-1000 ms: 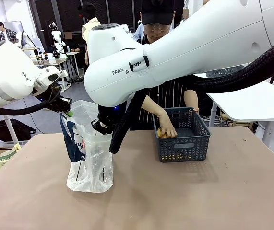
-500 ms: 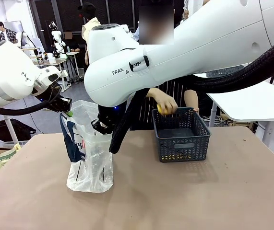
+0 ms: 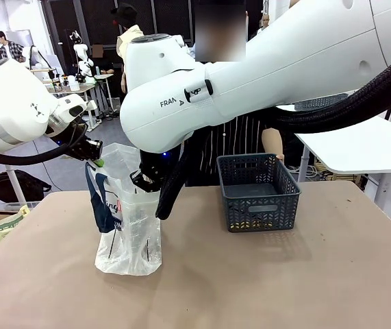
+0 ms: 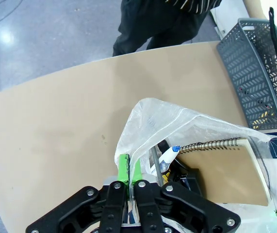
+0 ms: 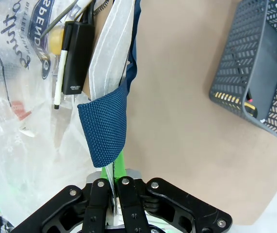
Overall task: Transfer purchased items from the store into the shopping bag.
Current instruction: Move the Reusable shopping bag to the right side of the table.
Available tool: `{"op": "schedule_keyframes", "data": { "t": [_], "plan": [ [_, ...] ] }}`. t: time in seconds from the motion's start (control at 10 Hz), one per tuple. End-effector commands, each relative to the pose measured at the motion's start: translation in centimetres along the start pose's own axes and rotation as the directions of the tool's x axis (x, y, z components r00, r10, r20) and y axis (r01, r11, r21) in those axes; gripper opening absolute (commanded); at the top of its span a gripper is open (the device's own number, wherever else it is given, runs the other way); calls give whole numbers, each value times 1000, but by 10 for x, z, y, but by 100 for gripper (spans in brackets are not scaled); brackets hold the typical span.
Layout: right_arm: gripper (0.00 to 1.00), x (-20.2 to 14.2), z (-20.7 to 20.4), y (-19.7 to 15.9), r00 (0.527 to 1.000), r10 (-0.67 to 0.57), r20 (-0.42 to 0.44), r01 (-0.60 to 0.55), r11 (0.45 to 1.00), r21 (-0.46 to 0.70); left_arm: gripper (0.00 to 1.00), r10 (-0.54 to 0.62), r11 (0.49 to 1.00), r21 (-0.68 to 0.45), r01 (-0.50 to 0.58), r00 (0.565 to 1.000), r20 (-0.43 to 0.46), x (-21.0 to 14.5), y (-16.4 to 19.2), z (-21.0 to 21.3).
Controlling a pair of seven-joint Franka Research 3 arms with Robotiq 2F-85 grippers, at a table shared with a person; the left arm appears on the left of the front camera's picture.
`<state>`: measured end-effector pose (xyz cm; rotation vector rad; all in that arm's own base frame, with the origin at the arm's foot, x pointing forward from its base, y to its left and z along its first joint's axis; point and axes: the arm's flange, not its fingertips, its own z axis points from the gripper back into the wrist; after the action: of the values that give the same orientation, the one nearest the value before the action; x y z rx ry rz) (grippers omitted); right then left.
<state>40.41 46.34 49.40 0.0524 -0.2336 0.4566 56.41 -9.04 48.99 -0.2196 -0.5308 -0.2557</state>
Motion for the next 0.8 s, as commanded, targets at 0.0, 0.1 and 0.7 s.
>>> {"op": "schedule_keyframes", "data": {
  "t": [0.0, 0.1, 0.7],
  "plan": [
    [0, 0, 1, 0, 1000, 12, 5, -12, 1000, 7, 0, 13, 1000, -2, -13, 1000, 6, -2, 2, 4],
    [0, 0, 1, 0, 1000, 12, 5, -12, 1000, 7, 0, 13, 1000, -2, -13, 1000, 6, -2, 2, 4],
    [0, 0, 1, 0, 1000, 12, 5, -12, 1000, 7, 0, 13, 1000, -2, -13, 1000, 6, -2, 2, 4]
  ]
}}
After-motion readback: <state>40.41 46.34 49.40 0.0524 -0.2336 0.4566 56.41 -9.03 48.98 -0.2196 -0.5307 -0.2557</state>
